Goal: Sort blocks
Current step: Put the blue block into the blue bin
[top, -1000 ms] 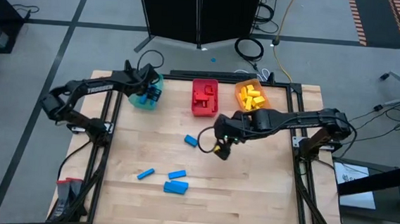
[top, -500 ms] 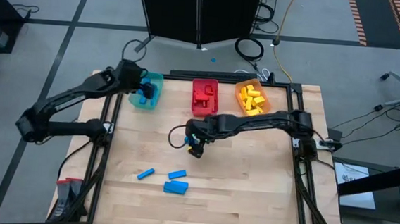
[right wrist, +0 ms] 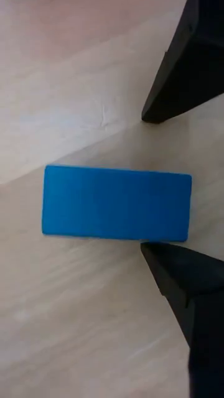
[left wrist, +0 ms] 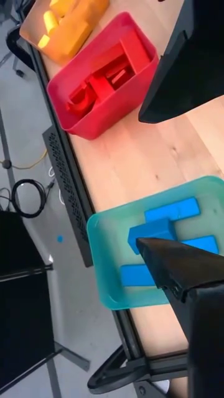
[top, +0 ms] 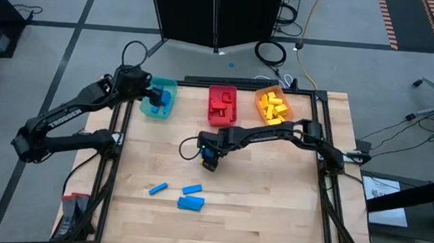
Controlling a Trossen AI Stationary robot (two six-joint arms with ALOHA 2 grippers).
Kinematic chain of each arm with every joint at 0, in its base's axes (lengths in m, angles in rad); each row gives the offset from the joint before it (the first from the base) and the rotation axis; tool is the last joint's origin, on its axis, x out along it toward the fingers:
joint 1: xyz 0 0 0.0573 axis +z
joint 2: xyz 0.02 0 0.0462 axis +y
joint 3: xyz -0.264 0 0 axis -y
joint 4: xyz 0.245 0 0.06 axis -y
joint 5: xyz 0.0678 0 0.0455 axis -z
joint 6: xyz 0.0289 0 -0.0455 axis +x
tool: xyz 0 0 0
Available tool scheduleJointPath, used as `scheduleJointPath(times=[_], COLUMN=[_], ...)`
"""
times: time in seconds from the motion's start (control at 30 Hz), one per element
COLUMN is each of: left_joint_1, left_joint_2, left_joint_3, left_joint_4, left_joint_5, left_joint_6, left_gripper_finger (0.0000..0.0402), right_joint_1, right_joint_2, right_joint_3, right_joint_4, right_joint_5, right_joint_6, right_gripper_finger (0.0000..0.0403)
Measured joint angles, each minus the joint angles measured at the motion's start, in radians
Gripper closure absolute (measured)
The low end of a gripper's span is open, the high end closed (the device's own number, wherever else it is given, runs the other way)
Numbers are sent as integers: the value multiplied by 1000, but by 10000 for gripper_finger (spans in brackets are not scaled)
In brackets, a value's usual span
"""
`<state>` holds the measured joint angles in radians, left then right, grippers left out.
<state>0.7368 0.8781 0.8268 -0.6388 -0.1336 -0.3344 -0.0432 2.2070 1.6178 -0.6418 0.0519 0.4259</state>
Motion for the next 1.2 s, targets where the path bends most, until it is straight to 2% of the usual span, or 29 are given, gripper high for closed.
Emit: scheduleJointPath(times=[0.13,0.23,0.33,0.37,0.47,0.6,0.7,0.93,1.2], left_joint_1=[0,0,0,0,0,0,0,0,0], left_joint_2=[4,4,3,3,3,-2,-9,-46,-62], left_joint_3=[0,0,0,0,0,0,0,0,1], left_joint_4=[0,0,0,0,2,63,126,281,654], left_joint_5=[0,0,0,0,23,158,228,271,524], left_joint_6=[0,0,0,0,-1,-1,-22,-55,-145], left_gripper_finger=[79,79,79,79,79,79,79,79,79], right_joint_1=[0,-7,-16,-17,-16,-9,-8,-34,-121], right_joint_2=[0,-2,-4,-4,-5,-4,-18,-113,-132], right_joint_3=[0,5,8,8,9,55,125,356,618], right_joint_4=[14,47,46,45,55,41,45,33,18], right_joint_5=[45,46,29,19,-8,-32,-31,57,53], right_joint_6=[26,23,2,0,-5,-3,-26,-174,-250], right_gripper_finger=[127,198,287,295,293,293,293,293,293])
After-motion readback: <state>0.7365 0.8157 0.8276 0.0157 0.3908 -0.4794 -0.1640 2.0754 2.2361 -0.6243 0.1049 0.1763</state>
